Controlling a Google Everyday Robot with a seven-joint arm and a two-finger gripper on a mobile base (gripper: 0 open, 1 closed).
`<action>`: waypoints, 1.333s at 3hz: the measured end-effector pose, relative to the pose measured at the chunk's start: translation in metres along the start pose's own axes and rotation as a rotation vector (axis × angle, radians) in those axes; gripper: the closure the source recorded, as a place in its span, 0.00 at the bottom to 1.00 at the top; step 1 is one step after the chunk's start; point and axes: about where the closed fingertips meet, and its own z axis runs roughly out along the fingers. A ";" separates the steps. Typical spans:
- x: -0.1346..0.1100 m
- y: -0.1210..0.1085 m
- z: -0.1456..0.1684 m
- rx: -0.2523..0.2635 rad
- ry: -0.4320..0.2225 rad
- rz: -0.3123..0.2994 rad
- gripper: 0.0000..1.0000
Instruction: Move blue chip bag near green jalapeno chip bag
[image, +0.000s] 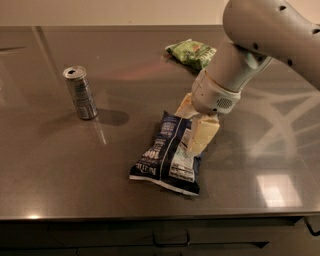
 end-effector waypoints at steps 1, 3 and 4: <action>0.004 -0.002 -0.004 0.012 0.005 0.015 0.64; 0.010 -0.027 -0.053 0.161 0.049 0.102 1.00; 0.012 -0.055 -0.090 0.254 0.046 0.154 1.00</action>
Offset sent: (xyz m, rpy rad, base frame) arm 0.0276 -0.0311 0.0436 -0.0241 -0.1263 -0.1624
